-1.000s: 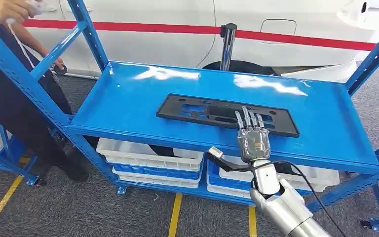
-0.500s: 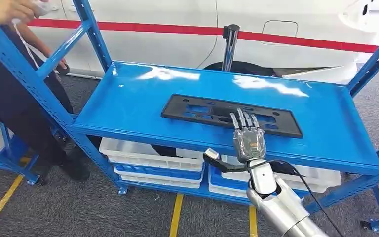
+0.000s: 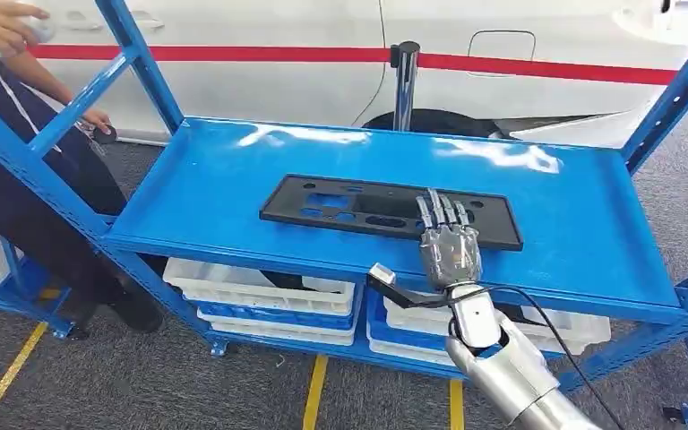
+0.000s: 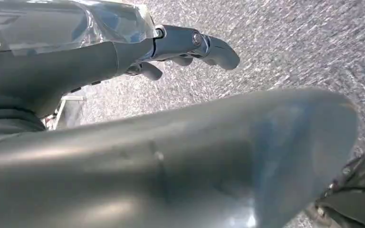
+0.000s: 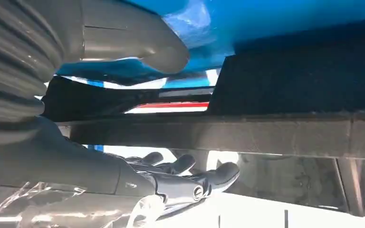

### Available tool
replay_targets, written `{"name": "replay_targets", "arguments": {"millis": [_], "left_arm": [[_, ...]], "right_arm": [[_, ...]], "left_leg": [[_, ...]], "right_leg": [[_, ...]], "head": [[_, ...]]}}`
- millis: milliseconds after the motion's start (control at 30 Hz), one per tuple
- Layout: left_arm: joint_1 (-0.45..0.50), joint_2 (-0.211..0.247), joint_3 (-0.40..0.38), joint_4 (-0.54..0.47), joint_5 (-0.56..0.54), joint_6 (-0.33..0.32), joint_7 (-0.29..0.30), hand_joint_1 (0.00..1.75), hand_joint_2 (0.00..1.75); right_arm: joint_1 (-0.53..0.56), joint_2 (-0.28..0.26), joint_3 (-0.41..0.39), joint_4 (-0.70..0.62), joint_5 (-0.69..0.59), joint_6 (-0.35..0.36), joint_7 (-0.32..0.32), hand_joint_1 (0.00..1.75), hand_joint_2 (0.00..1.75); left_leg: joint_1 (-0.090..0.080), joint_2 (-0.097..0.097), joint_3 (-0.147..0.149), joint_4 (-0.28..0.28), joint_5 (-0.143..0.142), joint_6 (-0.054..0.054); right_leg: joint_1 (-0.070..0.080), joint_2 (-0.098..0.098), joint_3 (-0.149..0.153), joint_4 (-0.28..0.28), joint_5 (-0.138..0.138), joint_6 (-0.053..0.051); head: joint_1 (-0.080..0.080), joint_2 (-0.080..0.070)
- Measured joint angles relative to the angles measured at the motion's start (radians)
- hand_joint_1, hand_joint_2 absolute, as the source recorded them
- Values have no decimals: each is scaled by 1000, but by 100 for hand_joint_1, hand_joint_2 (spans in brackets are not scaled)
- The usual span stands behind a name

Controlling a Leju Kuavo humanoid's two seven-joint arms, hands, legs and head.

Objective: Take the parts from the cabinet and place them on the table.

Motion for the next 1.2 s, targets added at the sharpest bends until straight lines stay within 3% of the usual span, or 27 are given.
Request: {"name": "replay_targets", "arguments": {"millis": [33, 67, 100, 167, 200, 233, 300, 400, 433, 767, 800, 833, 867, 900, 933, 967, 1000, 1033, 1100, 1133, 1167, 1200], "left_arm": [[2, 0, 0, 0, 0, 0, 0, 0, 0], [4, 0, 0, 0, 0, 0, 0, 0, 0], [6, 0, 0, 0, 0, 0, 0, 0, 0], [6, 0, 0, 0, 0, 0, 0, 0, 0], [5, 1, 0, 0, 0, 0, 0, 0, 0], [4, 0, 0, 0, 1, 0, 0, 0, 0], [6, 0, 0, 0, 2, -1, 0, 0, 0], [6, -2, 0, 0, 2, -1, -1, 0, 0], [6, -2, 0, 0, 2, -1, -1, 0, 0], [5, -1, 1, 0, 2, -1, -1, 0, 0], [5, -1, 1, 0, 2, -1, -1, 0, 0], [6, -1, 1, 0, 2, -1, -1, 0, 0], [6, -1, 1, 0, 2, -1, -1, 0, 0], [11, -1, 1, 0, 1, -2, -1, 0, 0], [12, -2, 1, 0, 1, -2, -1, 0, 0], [11, -2, 1, 0, 1, -2, -1, 0, 0], [8, -1, 1, 0, 0, -2, -1, 0, 0], [7, -2, 1, 0, -2, -2, -1, 0, 0], [11, -2, 1, 0, -2, -3, 1, 0, 0], [13, -2, 1, 0, -3, -3, 1, 0, 0], [14, -2, 1, 0, -3, -3, 1, 0, 0], [13, -2, 1, 0, -3, -4, 1, 0, 0]], "right_arm": [[1, 0, 0, 0, 0, 0, 0, 0, 175], [2, 0, 1, 0, -1, 0, 0, 0, 175], [3, 1, 1, 0, -1, 0, 0, 0, 175], [2, 2, 1, 1, -1, 2, 0, 0, 175], [2, 2, 1, 2, -1, 2, 0, 0, 175], [2, 1, 1, 3, -1, 2, 0, 0, 175], [2, 1, 1, 5, 0, 6, 2, 0, 175], [-1, 1, 1, 5, 3, 10, 1, 0, 175], [-1, 1, 1, 5, 3, 10, 0, 0, 175], [-1, 1, 1, 5, 4, 11, 0, 0, 175], [2, 1, 1, 5, 5, 11, 0, 0, 175], [3, 1, 1, 5, 8, 11, 0, 0, 175], [8, 1, 2, 5, 14, 11, 0, 0, 175], [9, 1, 2, 5, 25, 11, 0, 0, 175], [9, 1, 2, 5, 27, 10, 0, 0, 175], [9, 1, 4, 5, 41, 11, -3, 0, 175], [8, 9, 12, 5, 67, 12, -3, 0, 175], [2, 21, 18, 5, 99, 23, -3, 0, 175], [2, 24, 26, 5, 124, 34, -7, 0, 175], [2, 24, 31, 5, 131, 40, -7, 0, 175], [2, 26, 34, 5, 140, 47, -8, 0, 175], [-1, 26, 39, 6, 147, 55, -9, 0, 175]], "left_leg": [[-2, 0, -35, 58, -12, 2], [-3, 0, -46, 64, 2, 7], [-5, 0, -29, 15, 40, 14], [-13, 0, 50, -165, 130, 31], [-18, 2, 88, -249, 159, 42], [-27, 4, 95, -268, 162, 37], [-29, 4, 94, -267, 163, 36], [-24, 6, 104, -279, 171, 52], [-23, 7, 105, -280, 169, 58], [-22, 7, 104, -280, 169, 59], [-22, 7, 104, -279, 168, 64], [-23, 7, 103, -279, 168, 64], [-23, 7, 103, -279, 167, 65], [-21, 6, 107, -279, 164, 64], [-19, 5, 109, -278, 162, 61], [-14, 2, 118, -275, 153, 48], [-19, 0, 123, -280, 142, 23], [-13, 3, 57, -131, 61, 9], [-13, 3, -36, 43, 2, 6], [-13, 3, -59, 76, 2, 7], [-14, 3, -57, 54, 28, 11], [-15, 3, -32, -9, 67, 16]], "right_leg": [[4, 0, 1, 0, -2, -2], [8, 0, 4, 0, -2, -3], [11, 1, 7, 0, -4, -5], [14, 1, 14, 0, -6, -5], [13, 1, 15, 0, -7, -2], [25, 4, 13, 2, -14, 4], [22, 7, 16, 0, -16, 12], [14, 5, 15, 20, -27, 27], [16, 3, -4, 59, -53, 29], [16, 3, -8, 67, -58, 29], [15, 3, -55, 161, -106, 32], [15, 3, -76, 204, -125, 34], [15, 3, -122, 288, -156, 37], [13, 2, -145, 306, -127, 41], [12, 0, -125, 259, -96, 42], [3, -5, -24, 52, 1, 48], [13, 0, -6, 11, -6, 16], [9, -7, 3, 7, -7, -11], [13, -6, 4, 7, -9, -14], [15, -5, 5, 8, -10, -15], [17, -5, 8, 8, -12, -15], [18, -4, 11, 8, -13, -15]], "head": [[0, 0], [0, 0], [0, 0], [0, 0], [0, 0], [0, 0], [3, 0], [3, 0], [4, 0], [4, 0], [5, 0], [5, 0], [5, 0], [5, 0], [5, 0], [5, 0], [4, 0], [3, 0], [3, 0], [3, 0], [3, 0], [3, 0]]}}
